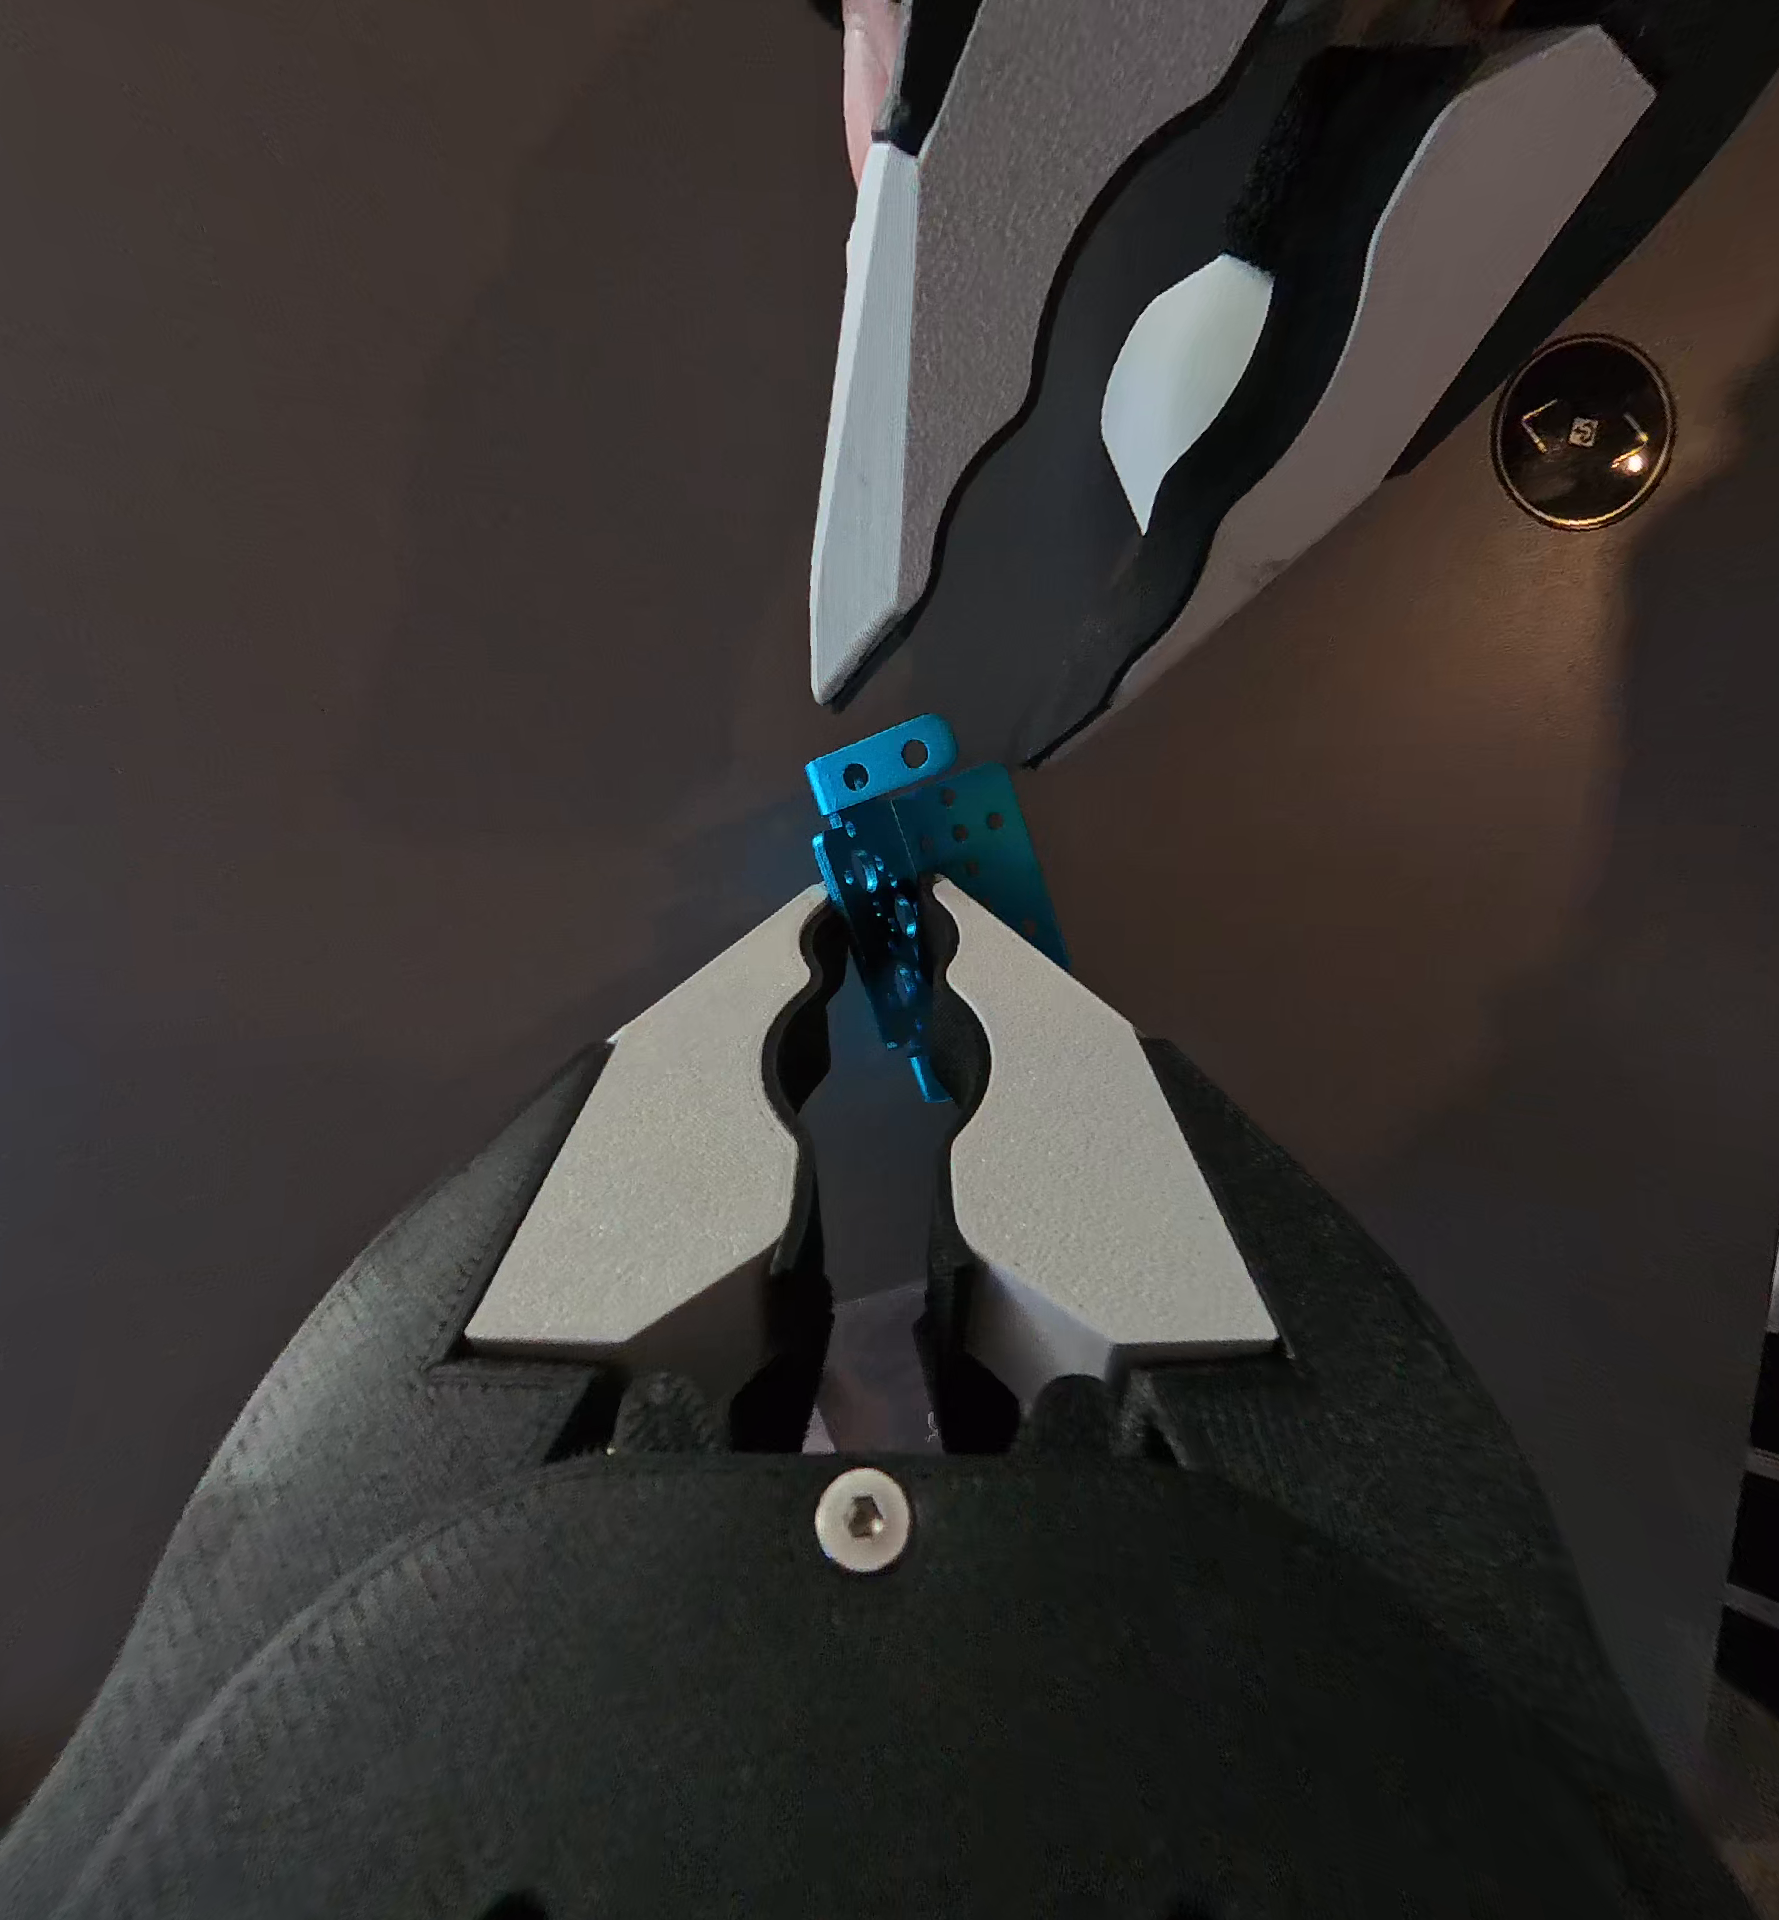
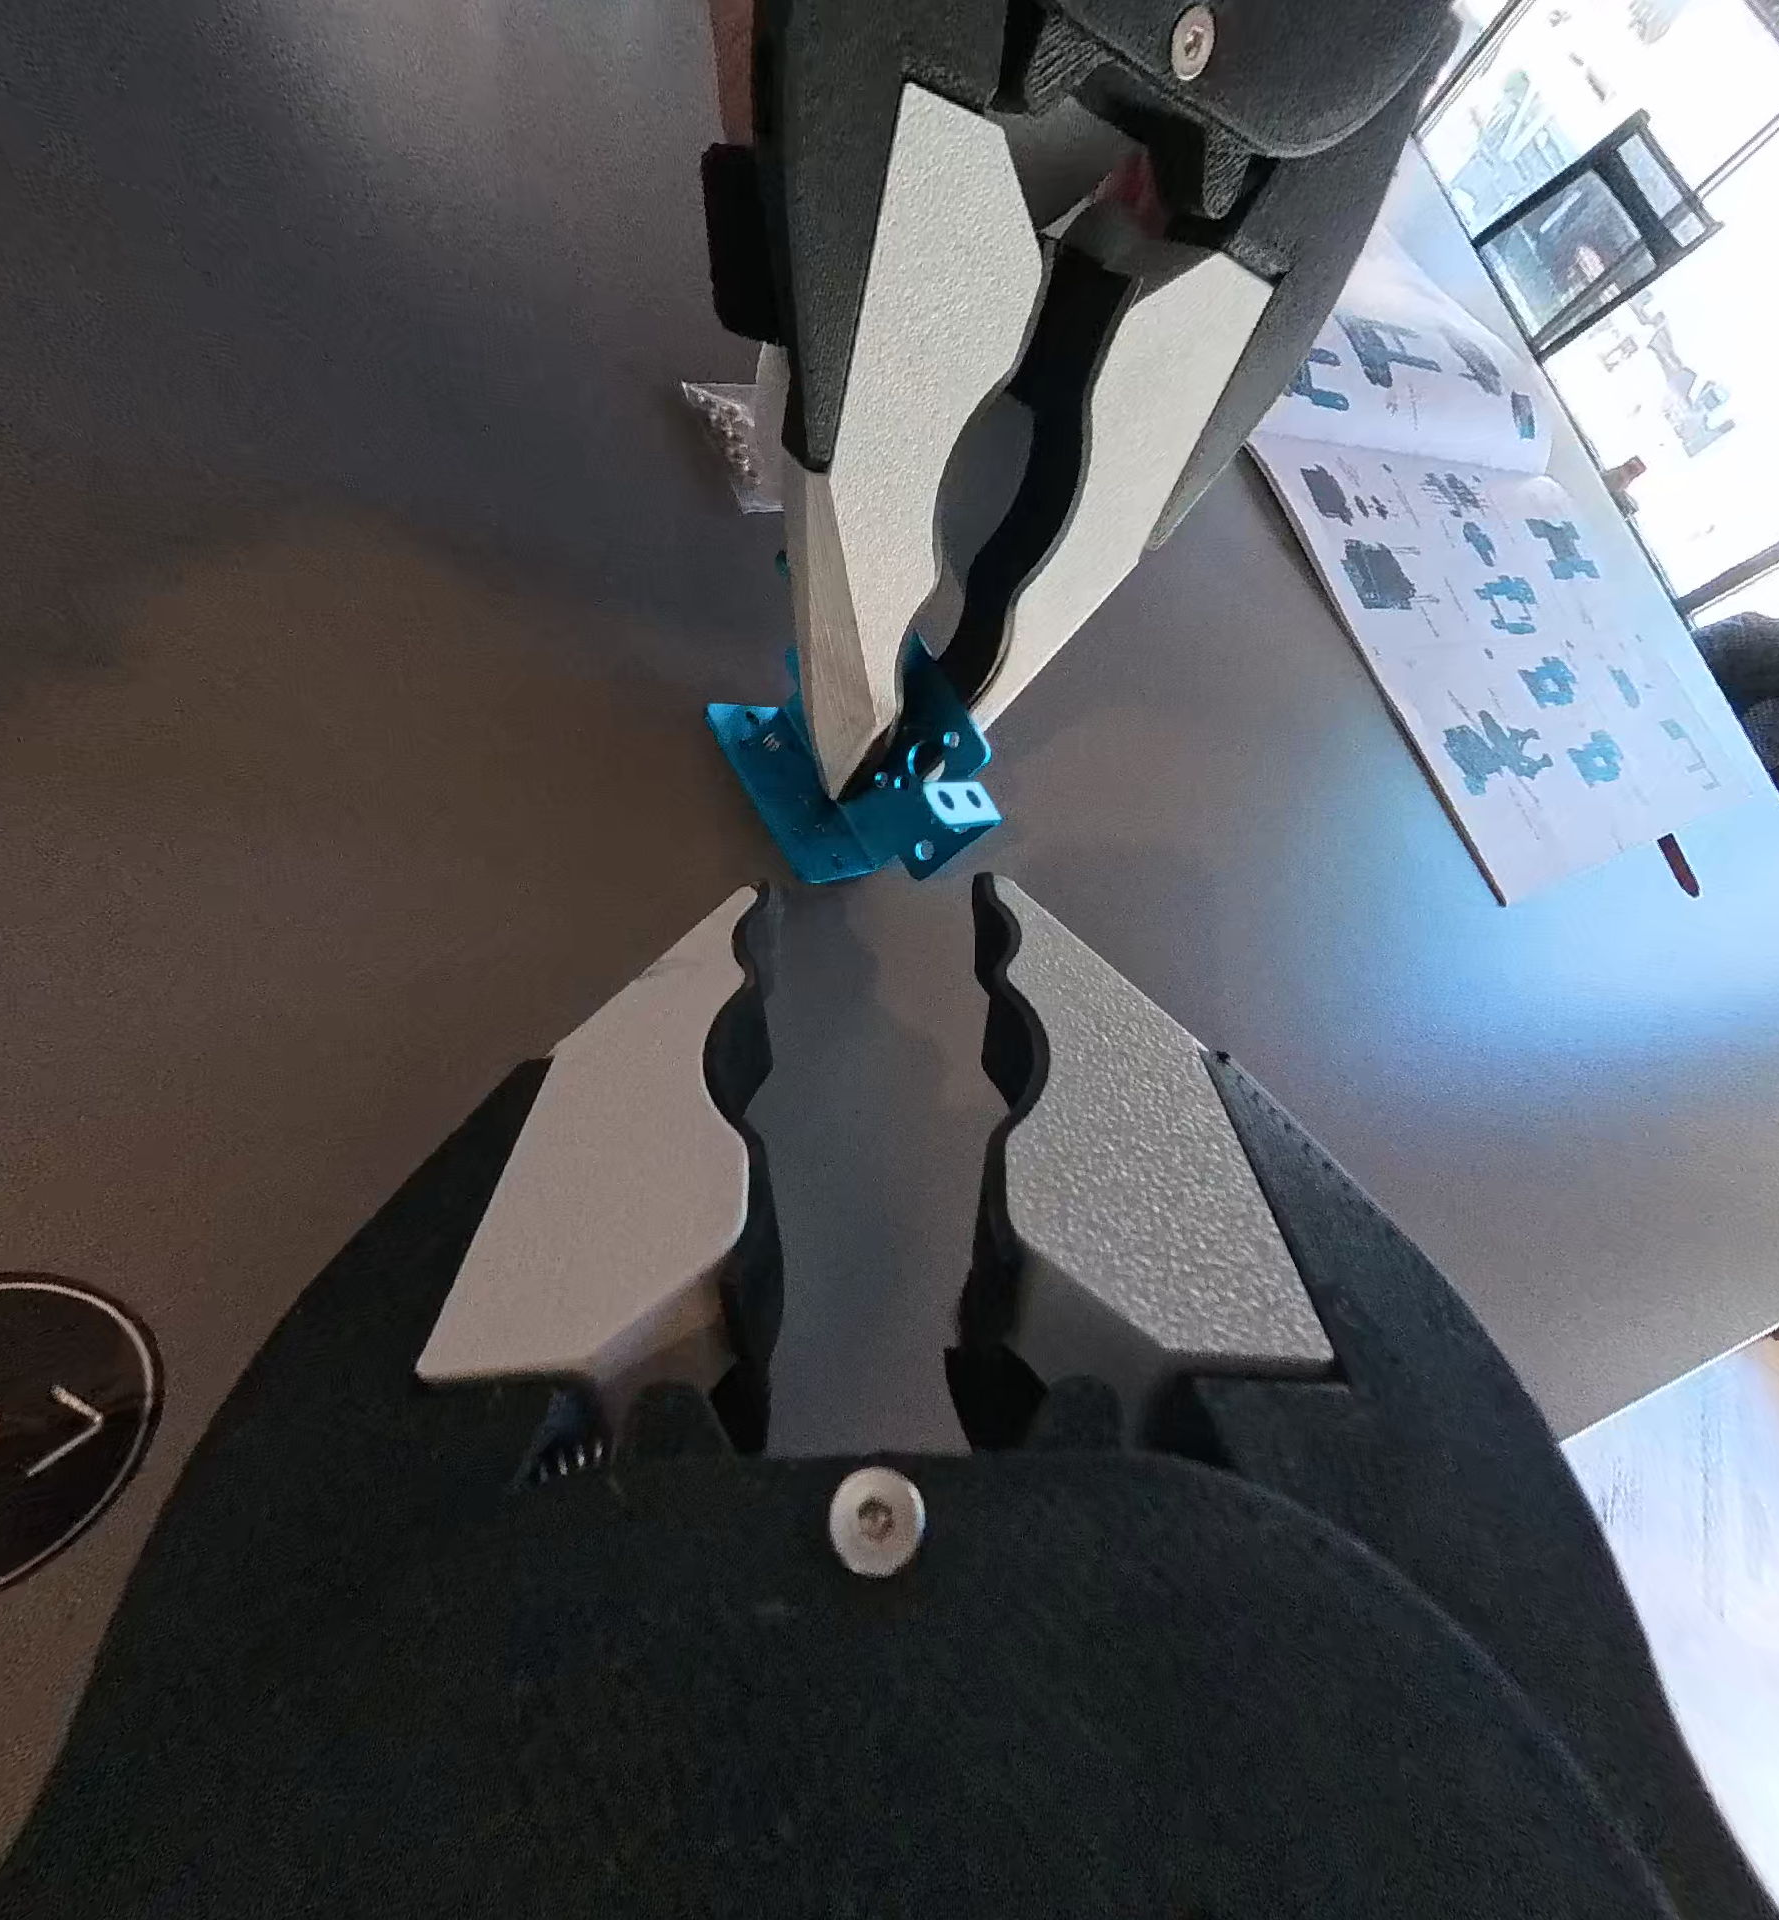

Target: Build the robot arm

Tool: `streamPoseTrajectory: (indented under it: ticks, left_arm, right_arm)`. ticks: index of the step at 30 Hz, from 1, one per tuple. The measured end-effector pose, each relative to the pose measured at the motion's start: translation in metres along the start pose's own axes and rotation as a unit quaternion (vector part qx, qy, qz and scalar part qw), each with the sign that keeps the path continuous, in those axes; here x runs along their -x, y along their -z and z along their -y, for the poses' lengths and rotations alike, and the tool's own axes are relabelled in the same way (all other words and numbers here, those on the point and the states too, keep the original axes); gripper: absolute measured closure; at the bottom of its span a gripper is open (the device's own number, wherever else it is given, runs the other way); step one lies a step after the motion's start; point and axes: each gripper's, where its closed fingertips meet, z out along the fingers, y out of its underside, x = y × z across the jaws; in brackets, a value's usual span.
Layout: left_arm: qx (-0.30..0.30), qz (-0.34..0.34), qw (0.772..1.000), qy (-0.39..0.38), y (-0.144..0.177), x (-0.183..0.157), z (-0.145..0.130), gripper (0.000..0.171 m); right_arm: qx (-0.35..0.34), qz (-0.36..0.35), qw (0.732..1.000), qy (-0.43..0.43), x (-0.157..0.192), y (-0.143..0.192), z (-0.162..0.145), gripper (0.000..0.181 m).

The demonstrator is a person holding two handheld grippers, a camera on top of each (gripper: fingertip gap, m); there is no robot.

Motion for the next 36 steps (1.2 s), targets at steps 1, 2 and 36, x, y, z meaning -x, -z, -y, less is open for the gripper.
streamPoseTrajectory:
  ticks: [1,2,36]
  left_arm:
    - [0.0,0.0,1.0,-0.001,0.0,-0.001,0.0,0.16]
    - [0.001,0.003,1.0,-0.003,0.0,-0.001,0.0,0.16]
    - [-0.011,0.003,1.0,-0.011,-0.001,-0.005,0.01,0.156]
  right_arm:
    - [-0.001,0.003,1.0,-0.001,0.001,0.0,0.001,0.144]
    - [-0.003,0.003,1.0,-0.004,0.0,0.001,0.001,0.144]
    - [0.023,0.007,0.989,0.142,0.026,-0.006,0.006,0.173]
